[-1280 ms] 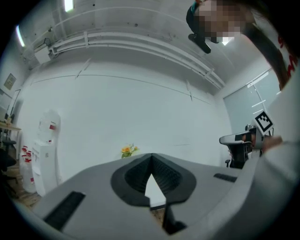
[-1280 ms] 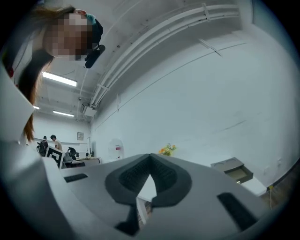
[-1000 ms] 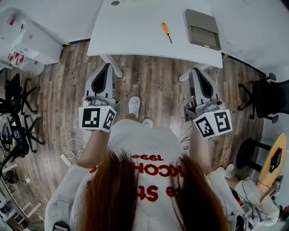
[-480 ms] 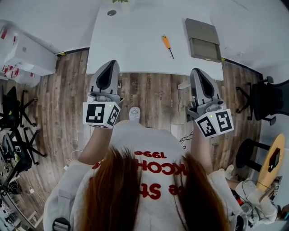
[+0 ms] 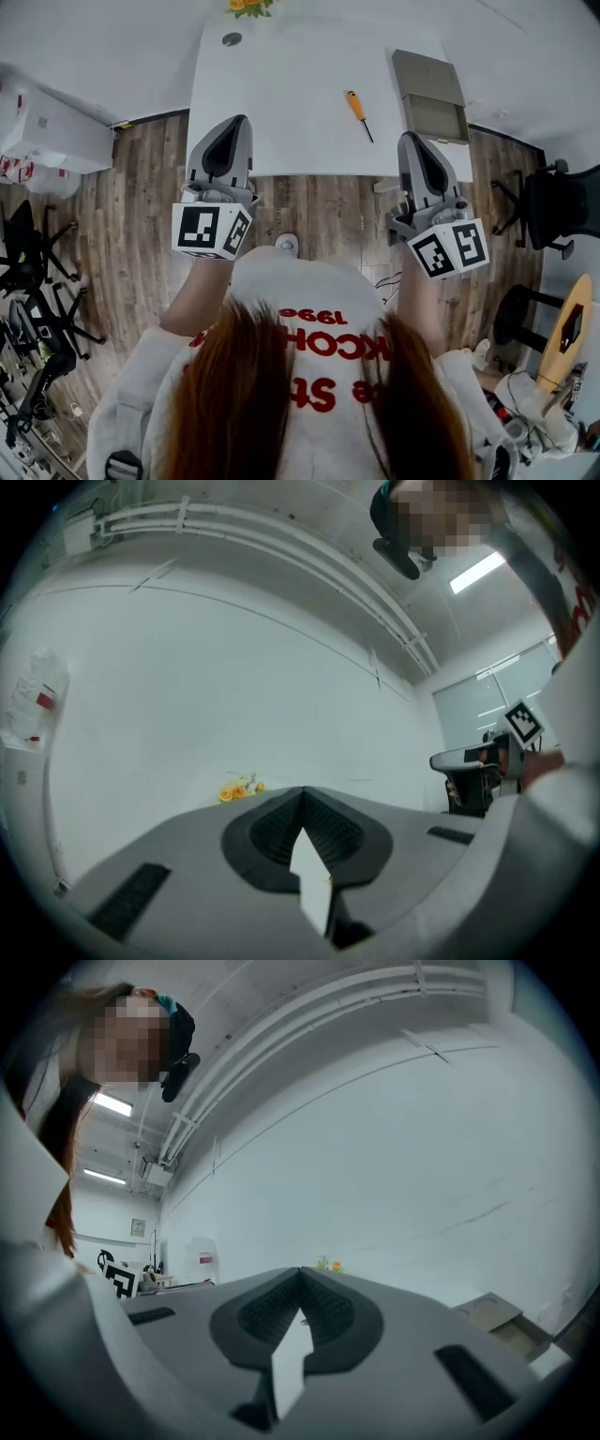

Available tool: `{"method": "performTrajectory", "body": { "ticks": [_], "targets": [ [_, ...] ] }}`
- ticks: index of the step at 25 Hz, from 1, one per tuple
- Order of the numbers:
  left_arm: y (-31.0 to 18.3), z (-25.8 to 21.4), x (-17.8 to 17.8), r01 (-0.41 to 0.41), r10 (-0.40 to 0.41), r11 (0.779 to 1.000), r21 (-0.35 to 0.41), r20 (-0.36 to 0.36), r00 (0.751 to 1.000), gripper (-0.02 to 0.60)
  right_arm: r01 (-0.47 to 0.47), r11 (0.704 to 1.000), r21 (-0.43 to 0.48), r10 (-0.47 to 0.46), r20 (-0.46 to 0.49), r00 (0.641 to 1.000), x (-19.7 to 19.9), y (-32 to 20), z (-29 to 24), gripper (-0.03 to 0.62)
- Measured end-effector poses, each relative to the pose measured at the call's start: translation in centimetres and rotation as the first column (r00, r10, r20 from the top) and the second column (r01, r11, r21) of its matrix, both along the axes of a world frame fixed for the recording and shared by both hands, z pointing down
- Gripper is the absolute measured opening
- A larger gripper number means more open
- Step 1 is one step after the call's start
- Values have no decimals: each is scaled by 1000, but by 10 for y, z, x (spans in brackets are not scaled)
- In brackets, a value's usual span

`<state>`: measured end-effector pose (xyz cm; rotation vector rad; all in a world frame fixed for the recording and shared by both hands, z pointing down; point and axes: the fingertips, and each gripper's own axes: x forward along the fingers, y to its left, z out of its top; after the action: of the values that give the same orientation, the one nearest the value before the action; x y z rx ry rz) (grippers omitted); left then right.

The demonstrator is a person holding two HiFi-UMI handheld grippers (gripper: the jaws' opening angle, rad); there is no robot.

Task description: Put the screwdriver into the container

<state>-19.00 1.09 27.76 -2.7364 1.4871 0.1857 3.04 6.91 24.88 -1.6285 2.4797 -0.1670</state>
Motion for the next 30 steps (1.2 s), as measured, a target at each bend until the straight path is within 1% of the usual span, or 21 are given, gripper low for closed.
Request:
{"method": "performTrajectory", "body": {
  "ticks": [5, 10, 17, 21, 25, 30],
  "targets": [
    [-15, 9, -5, 6, -7, 999, -38, -16, 1000, 6, -1, 1000, -29, 1, -20, 1000, -5, -12, 5, 5],
    [-26, 16, -2, 22, -22, 998, -56, -10, 1000, 6, 15, 999, -32, -14, 3, 1000, 2, -33, 7, 5],
    [-59, 14, -12, 118, -119, 991, -58, -13, 993, 6, 80, 997, -12, -80, 26, 996, 8, -82, 5, 5],
    [-83, 4, -4, 162, -162, 987, -24, -10, 987, 6, 107, 994, 19, -107, 35, 994, 23, -115, -6, 5],
    [-101, 5, 10, 201, -201, 979, -29, -17, 979, 6, 137, 990, 30, -138, 49, 989, 40, -143, -9, 5],
    [-119, 8, 19, 255, -255, 967, -30, -14, 967, 6, 194, 980, 38, -196, 63, 979, 48, -173, -9, 5]
  ]
}}
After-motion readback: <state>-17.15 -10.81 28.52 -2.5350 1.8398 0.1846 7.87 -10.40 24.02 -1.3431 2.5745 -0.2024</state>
